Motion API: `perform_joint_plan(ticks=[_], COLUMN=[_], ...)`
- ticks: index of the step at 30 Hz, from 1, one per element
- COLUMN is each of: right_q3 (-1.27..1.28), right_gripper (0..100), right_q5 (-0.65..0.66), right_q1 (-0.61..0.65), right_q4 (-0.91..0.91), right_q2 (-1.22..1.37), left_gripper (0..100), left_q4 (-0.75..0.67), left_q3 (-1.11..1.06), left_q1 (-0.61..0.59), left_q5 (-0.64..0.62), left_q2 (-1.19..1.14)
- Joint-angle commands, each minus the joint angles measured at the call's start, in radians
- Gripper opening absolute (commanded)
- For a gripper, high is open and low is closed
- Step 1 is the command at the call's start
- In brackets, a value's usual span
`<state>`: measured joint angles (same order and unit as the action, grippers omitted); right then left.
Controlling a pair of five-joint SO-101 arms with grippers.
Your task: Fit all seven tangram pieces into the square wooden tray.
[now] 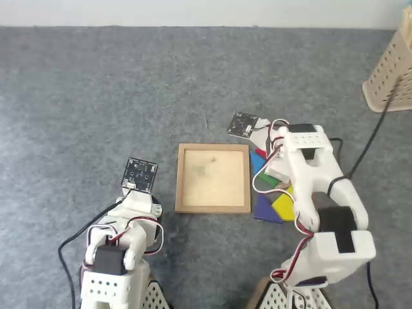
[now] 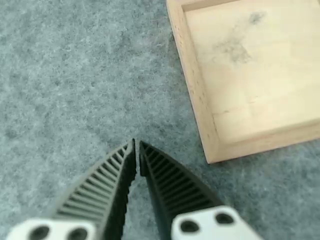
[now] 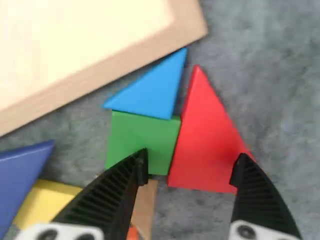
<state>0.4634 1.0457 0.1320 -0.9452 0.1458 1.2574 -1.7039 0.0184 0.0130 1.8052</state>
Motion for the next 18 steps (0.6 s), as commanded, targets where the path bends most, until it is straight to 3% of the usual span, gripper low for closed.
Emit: perform_joint_plan(ticks=[1, 11, 18], right_q3=[-0.086, -0.324, -0.370], right_gripper=[27.7, 27.8, 35.3], right_q5=[-0.037, 0.183, 0.339], right_q1=[-0.038, -0.054, -0.059], right_q4=[0.007, -0.383, -0.406], right_q2=[0.028, 0.031, 0.067], left_gripper=[1, 1, 1], left_q4=[0.006, 0.006, 0.006], left_q3=[0.019, 0.019, 0.019], left_q1=[-0.002, -0.002, -0.002], left_q5=[-0.006, -0.006, -0.006], left_q2=[0.021, 0.021, 0.021])
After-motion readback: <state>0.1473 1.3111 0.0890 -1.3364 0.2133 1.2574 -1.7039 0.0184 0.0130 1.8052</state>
